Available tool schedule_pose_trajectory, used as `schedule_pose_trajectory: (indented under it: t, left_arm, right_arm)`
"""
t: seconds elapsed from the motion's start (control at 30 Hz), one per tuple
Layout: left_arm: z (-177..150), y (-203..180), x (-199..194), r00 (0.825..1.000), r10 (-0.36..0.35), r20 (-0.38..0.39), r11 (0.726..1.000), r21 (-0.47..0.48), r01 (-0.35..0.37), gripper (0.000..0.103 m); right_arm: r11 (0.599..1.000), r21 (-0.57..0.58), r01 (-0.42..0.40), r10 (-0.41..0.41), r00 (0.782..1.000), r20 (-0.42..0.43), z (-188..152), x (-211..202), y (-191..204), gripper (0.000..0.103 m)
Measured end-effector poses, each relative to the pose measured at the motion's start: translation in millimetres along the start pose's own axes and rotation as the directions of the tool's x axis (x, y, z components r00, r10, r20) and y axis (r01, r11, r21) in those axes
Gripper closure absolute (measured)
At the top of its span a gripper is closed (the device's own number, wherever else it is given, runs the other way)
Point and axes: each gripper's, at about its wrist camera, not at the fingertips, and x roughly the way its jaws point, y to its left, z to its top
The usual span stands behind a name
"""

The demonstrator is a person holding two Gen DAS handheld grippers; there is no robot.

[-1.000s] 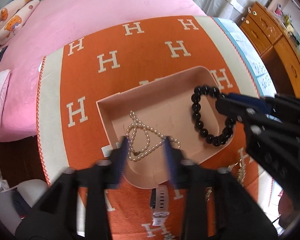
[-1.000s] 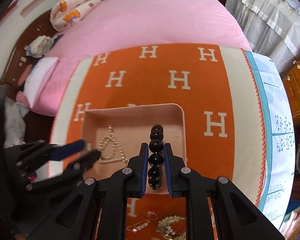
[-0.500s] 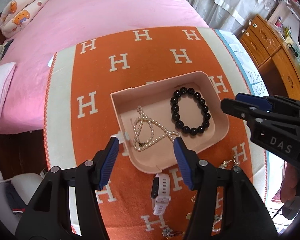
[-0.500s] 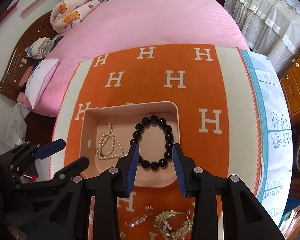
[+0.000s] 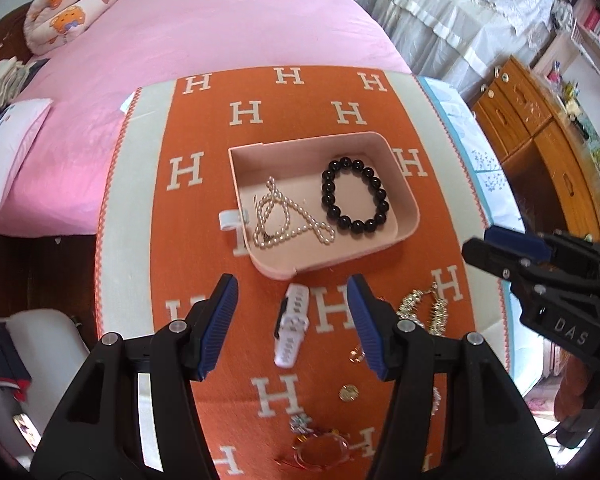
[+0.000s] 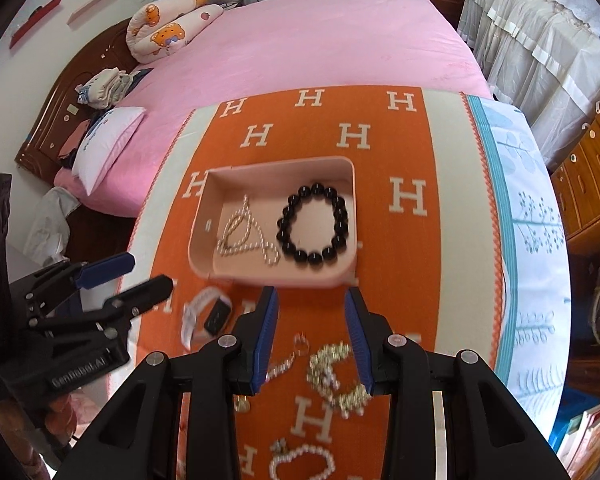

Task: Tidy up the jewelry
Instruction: 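Move both tools back toward the remaining jewelry on the blanket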

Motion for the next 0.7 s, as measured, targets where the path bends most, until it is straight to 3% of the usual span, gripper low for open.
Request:
schedule_pose_trajectory:
  t: [0.23,0.4,0.5,0.7]
  left_arm:
    - [-42.6,-1.1,-29.7,0.995,0.013,0.104,0.998,-0.057,-0.007,0.049]
    - [-76.5,-2.3,-45.4,0.980,0.028,0.197,0.998,-0.054,-0.018,0.049]
    - [-95.1,-2.4,-47.1,0.980,0.037,0.196,0.998,-0.051,-0.027,0.049]
    - [-137.5,-1.2,-37.7,0.990,-0.012,0.139,0.995,-0.092,0.025,0.049]
  right_arm:
    - [1.000,-0.010,-0.007,0.007,1.000,0.007,-51.2,-21.9,-4.4,0.068]
    - [1.000,-0.021,-0.018,0.018,1.000,0.006,-89.8,-29.7,-6.2,0.068]
    - [0.999,-0.016,-0.034,0.034,0.999,0.008,-107.2,-30.4,-7.3,0.068]
    - [0.999,-0.023,-0.036,0.036,0.999,-0.005,-143.0,-27.7,-8.7,0.068]
